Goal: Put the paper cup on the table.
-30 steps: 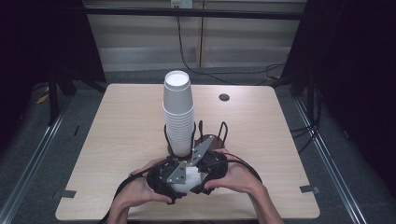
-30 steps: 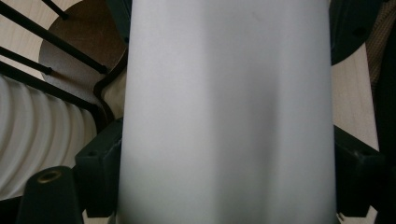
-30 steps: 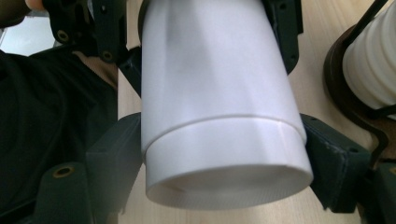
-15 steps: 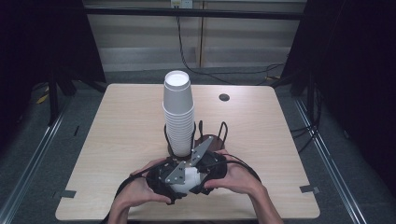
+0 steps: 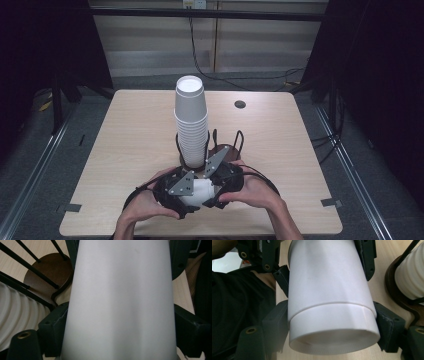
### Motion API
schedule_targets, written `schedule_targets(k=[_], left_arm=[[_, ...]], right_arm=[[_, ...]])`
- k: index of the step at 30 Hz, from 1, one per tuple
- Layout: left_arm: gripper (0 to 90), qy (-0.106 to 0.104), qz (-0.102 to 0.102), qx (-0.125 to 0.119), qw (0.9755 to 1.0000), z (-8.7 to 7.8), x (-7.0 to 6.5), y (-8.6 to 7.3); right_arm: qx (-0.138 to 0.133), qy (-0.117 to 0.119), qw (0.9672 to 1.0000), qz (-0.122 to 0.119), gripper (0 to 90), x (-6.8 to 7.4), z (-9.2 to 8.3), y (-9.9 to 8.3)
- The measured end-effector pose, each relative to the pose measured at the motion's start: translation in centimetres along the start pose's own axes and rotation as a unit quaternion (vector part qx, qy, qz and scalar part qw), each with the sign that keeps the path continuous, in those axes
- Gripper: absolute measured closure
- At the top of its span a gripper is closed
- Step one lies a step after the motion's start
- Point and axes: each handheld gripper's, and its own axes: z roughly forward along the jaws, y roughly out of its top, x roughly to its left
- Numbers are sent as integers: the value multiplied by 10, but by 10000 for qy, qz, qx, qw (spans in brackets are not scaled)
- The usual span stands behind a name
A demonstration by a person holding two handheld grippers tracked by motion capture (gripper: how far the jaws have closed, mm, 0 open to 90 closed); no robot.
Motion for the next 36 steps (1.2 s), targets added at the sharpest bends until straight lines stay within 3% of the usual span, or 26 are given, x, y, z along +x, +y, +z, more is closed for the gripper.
schedule_targets(k=[14,25,30,33,36], left_arm=[[148,-80,98,-348,9993,-11,1,-1],[152,-188,5,-569,9982,-15,2,-3],[162,-192,-109,-833,9963,-19,3,-7],[160,-117,-197,-1200,9925,-27,4,-10],[157,-9,-322,-1267,9914,-31,6,-13]], right_arm=[[-123,57,9999,0,245,0,-4,0],[-182,103,9998,11,245,0,-4,-2],[-211,106,9997,43,245,-1,-5,-4],[-210,83,9997,46,244,-2,-5,-7],[-281,95,9995,140,243,-3,-6,-12]])
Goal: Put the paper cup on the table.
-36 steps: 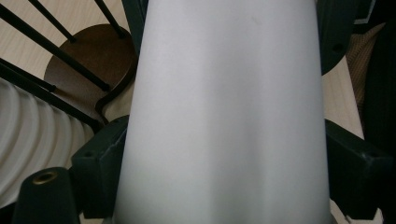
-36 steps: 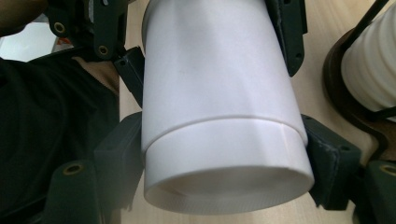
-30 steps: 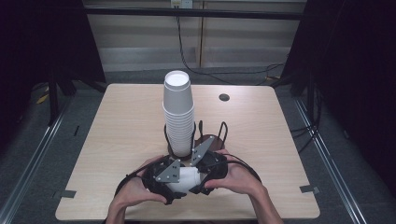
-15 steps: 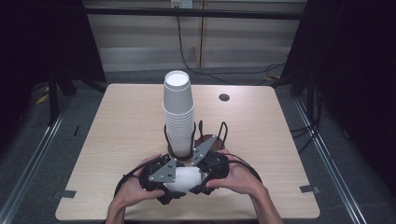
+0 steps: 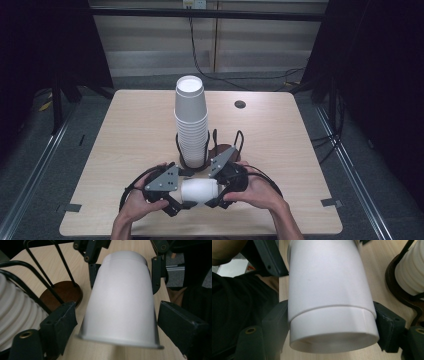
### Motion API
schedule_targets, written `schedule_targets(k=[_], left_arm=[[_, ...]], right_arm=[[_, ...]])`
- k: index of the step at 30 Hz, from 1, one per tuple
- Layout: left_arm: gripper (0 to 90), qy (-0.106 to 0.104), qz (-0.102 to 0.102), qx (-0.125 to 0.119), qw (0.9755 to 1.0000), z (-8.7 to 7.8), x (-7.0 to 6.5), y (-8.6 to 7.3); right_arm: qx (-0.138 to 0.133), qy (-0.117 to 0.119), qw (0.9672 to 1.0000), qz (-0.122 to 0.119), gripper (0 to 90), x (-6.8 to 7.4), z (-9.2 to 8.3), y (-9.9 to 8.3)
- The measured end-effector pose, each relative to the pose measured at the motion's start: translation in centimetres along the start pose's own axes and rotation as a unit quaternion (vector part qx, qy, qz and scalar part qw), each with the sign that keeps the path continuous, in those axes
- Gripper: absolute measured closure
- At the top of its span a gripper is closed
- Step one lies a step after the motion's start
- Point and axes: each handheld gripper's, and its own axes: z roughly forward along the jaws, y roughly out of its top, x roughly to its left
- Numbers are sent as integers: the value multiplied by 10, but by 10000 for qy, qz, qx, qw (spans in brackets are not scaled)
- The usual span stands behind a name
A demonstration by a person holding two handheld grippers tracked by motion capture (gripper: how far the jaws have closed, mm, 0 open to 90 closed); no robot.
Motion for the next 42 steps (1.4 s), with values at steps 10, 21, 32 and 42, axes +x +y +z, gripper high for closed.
schedule_targets(k=[10,21,32,42], left_arm=[[158,295,-400,-400,9980,-11,2,-10],[157,334,-954,-766,9919,-15,3,-24],[156,509,-1152,-929,9877,-18,0,-33],[156,532,-1213,-960,9865,-14,-3,-36]], right_arm=[[-398,-256,9979,447,240,-7,-12,-20],[-1038,-302,9915,727,238,-10,-9,-34],[-1616,-310,9830,817,237,-11,-6,-42],[-2067,-227,9746,835,236,-9,0,-59]])
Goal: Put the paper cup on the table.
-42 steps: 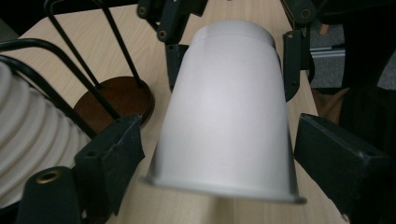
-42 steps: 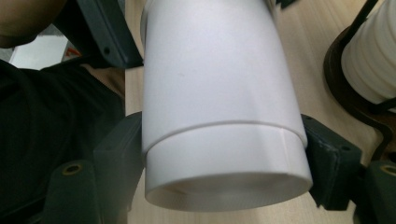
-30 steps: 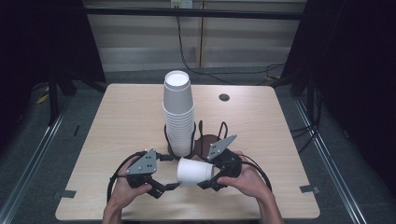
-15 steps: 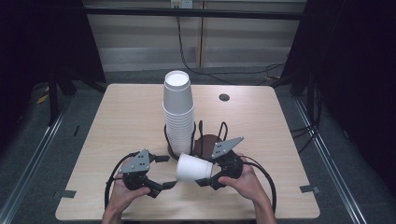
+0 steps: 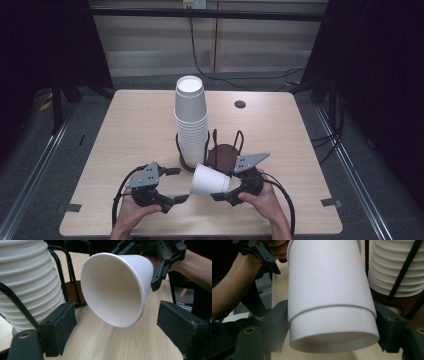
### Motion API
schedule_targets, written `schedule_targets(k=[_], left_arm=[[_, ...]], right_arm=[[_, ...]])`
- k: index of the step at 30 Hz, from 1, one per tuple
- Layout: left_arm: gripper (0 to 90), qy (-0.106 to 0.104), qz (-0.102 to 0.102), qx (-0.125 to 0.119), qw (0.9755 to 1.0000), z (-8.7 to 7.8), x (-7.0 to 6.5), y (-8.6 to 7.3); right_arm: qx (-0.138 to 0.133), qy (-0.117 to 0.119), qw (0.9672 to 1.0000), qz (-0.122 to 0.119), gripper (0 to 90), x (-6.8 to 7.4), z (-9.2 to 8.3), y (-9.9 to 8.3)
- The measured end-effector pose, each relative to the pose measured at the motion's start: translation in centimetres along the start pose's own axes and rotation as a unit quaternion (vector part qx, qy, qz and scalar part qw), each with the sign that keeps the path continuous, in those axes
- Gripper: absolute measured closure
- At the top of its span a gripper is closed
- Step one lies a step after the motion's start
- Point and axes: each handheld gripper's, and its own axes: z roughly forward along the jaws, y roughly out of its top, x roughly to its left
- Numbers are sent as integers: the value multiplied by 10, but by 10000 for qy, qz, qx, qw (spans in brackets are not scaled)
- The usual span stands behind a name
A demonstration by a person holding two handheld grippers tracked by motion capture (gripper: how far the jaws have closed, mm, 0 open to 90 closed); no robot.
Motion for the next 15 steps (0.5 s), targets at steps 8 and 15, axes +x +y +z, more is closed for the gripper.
schedule_targets(k=[8,15], left_arm=[[156,-29,-74,-165,9998,0,-3,0],[156,-59,-46,-275,9996,3,-5,0]], right_arm=[[-366,96,9993,-45,236,0,1,-10],[-652,124,9976,-184,235,3,4,-13]])
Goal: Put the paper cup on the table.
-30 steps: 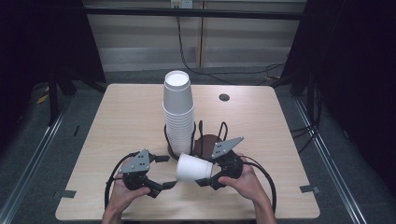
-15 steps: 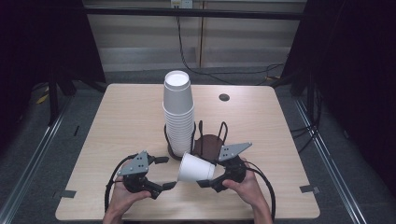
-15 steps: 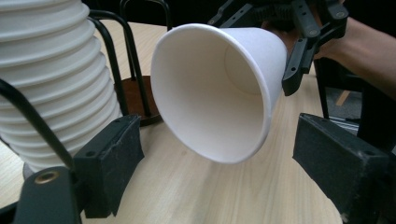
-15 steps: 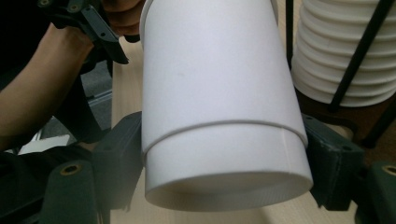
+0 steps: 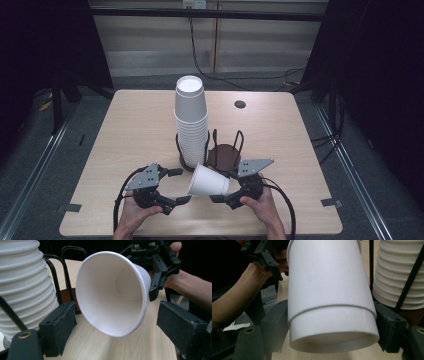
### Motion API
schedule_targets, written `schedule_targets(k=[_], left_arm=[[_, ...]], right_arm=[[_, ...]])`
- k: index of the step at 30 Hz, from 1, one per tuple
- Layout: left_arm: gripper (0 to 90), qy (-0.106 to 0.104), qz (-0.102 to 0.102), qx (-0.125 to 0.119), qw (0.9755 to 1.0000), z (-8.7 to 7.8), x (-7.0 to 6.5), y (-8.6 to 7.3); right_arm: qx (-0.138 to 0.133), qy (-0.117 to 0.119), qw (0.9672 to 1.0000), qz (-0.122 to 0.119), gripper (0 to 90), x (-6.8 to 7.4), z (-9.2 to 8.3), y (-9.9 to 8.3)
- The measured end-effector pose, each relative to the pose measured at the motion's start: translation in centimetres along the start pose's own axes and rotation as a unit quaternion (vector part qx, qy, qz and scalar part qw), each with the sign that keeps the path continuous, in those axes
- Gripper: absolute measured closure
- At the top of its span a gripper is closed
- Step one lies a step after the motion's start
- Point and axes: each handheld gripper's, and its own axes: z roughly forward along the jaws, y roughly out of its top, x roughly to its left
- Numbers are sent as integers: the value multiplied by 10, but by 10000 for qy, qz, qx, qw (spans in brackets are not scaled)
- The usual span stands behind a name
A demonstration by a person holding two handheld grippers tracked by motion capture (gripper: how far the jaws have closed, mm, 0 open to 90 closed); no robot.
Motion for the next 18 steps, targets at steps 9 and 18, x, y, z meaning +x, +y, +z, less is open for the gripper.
schedule_targets(k=[9,18], left_arm=[[156,9,-63,-240,9997,3,0,0],[130,-32,-89,-262,9996,6,3,-1]], right_arm=[[-311,63,9995,-95,234,2,6,-7],[-397,155,9990,-137,236,6,11,-8]])
